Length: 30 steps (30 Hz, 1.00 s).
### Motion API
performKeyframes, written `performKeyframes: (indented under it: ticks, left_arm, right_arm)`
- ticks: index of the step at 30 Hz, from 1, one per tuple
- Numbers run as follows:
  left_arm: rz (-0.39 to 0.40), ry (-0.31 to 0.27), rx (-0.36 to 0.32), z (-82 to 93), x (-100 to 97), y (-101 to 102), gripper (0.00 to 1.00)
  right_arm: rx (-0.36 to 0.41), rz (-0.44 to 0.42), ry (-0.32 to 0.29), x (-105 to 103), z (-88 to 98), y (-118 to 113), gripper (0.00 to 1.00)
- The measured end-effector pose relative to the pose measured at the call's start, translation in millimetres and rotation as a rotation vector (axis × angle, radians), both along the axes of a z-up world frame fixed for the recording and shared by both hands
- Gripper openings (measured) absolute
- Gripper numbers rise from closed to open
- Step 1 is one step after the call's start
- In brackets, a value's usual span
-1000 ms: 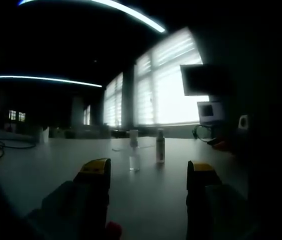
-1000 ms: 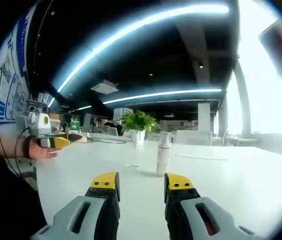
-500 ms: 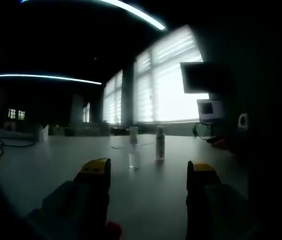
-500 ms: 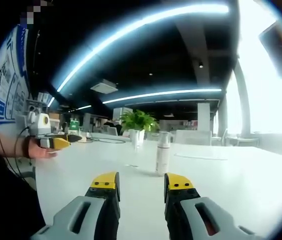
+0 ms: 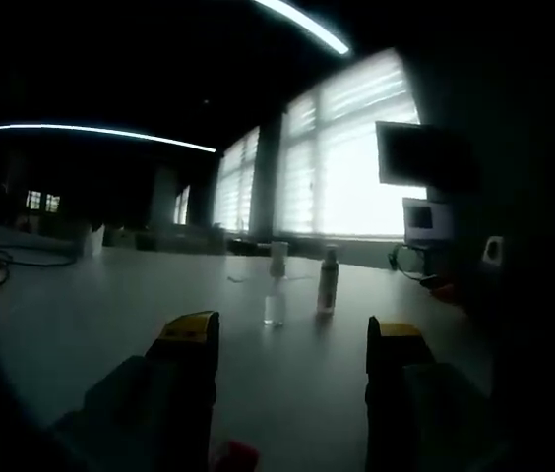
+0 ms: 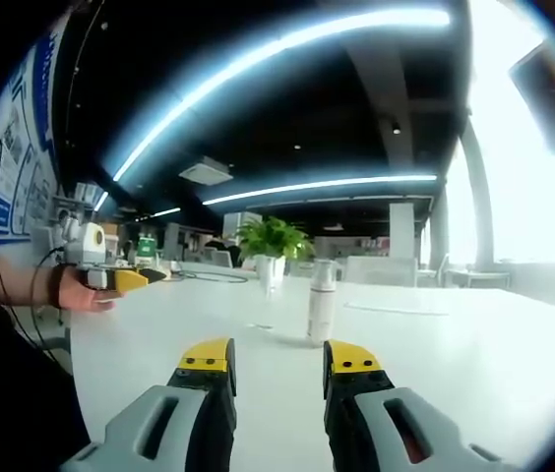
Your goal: Clamp pump bottle remove cover press pump head put on cover
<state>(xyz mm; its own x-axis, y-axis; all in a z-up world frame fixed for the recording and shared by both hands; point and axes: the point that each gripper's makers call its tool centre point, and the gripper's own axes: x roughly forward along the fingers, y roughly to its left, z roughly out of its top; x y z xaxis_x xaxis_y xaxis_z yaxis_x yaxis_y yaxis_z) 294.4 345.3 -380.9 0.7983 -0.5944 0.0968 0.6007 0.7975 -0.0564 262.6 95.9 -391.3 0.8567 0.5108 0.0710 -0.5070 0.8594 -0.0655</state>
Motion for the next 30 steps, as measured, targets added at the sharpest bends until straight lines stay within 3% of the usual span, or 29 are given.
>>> performKeyframes:
  ticks: [7, 12, 30]
  left_arm:
    - [0.020, 0.014, -0.006, 1.6, 6.2, 3, 0.48]
    - [0.037, 0.000, -0.048, 14.8, 10.3, 1, 0.46]
    - [0.058, 0.031, 0.017, 0.9, 48.4, -32, 0.45]
  right_arm:
    - [0.001, -0.001, 0.000, 0, 0.4, 0, 0.30]
    - [0.004, 0.000, 0.000, 0, 0.4, -1, 0.30]
    - [0.003, 0.002, -0.001, 2, -0.2, -3, 0.30]
